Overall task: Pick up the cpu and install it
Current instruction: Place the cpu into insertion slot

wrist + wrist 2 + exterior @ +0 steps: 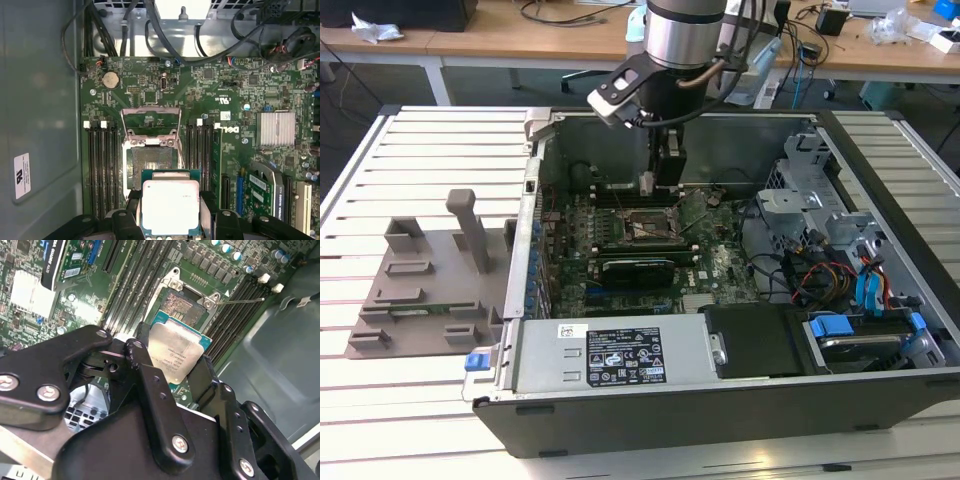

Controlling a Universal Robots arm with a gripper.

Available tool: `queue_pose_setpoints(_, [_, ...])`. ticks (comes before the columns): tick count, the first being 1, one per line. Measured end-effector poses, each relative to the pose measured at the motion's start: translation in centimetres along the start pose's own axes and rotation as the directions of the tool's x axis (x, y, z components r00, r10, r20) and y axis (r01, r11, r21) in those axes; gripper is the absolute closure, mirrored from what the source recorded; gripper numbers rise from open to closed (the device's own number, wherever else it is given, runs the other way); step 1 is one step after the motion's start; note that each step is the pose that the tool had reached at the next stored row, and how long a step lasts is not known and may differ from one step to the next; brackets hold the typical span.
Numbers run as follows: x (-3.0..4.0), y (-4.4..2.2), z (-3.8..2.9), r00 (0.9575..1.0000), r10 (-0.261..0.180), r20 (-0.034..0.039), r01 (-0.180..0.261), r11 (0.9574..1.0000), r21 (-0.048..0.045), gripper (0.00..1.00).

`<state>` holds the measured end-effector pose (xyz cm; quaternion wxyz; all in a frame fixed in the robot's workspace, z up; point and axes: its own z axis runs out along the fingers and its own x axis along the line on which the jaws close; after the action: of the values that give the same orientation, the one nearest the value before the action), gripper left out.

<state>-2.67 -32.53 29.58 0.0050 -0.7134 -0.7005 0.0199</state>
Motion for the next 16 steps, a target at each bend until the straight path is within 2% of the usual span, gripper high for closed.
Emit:
queue_pose_setpoints(8, [0.0, 0.0, 0.0, 0.9982, 0.06, -0.002, -0.06, 0.9982, 0.0013, 0.45])
queue_pose_setpoints(16, [0.0, 0.0, 0.0, 0.993, 0.118, -0.004, -0.118, 0.993, 0.0028, 0.45])
